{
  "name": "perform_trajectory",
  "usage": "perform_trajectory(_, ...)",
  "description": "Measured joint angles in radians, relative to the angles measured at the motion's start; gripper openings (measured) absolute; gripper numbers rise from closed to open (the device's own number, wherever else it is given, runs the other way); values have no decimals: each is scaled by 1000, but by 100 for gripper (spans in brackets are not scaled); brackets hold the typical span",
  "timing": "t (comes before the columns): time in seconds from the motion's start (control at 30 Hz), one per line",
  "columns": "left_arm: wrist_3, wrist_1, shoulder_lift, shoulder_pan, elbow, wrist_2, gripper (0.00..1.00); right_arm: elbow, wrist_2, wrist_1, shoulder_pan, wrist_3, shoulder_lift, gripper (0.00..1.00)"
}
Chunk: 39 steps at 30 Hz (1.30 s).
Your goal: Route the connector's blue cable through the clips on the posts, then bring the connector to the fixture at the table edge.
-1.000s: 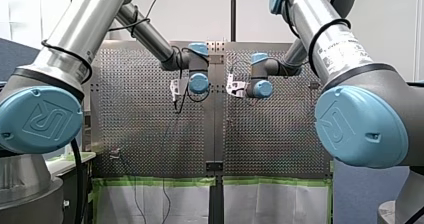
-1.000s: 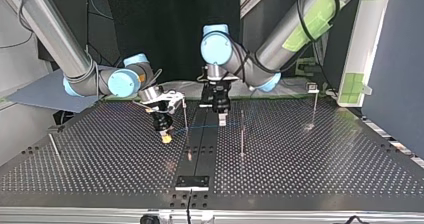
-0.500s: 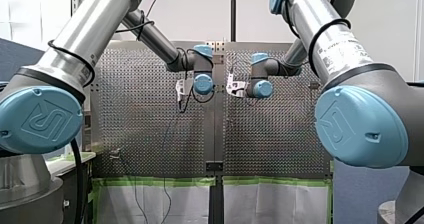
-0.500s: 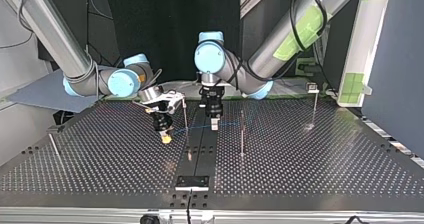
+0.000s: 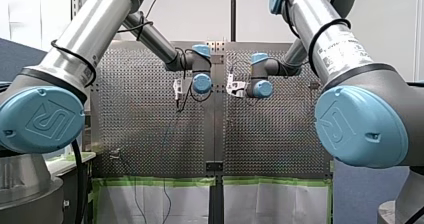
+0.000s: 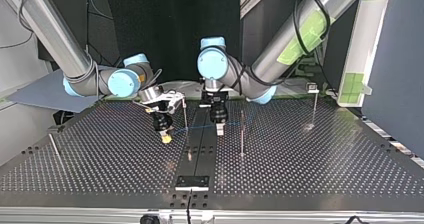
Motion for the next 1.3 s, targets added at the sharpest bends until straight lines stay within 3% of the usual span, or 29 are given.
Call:
perform_trajectory(0.17, 2, -8, -10, 2, 12, 0, 100, 0, 0, 1, 0, 0, 0, 0)
perform_trajectory(0.37, 2, -45, -42, 6, 43, -21, 100, 0, 0, 6, 0, -2, 0, 0)
perform_trajectory(0.7, -1, -58, -46, 22, 58, -68, 100, 0, 0, 5, 0, -6, 0, 0)
perform_trajectory(1.2, 15, -58, -47, 19, 57, -77, 100, 0, 2, 7, 0, -9, 0, 0)
perform_trajectory(1.23, 17, -58, -47, 18, 57, -82, 69, 0, 2, 7, 0, -9, 0, 0)
perform_trajectory(1.27, 18, -58, -47, 18, 57, -86, 55, 0, 2, 8, 0, -9, 0, 0)
perform_trajectory(1.3, 20, -58, -47, 18, 57, -93, 55, 0, 2, 8, 0, -9, 0, 0)
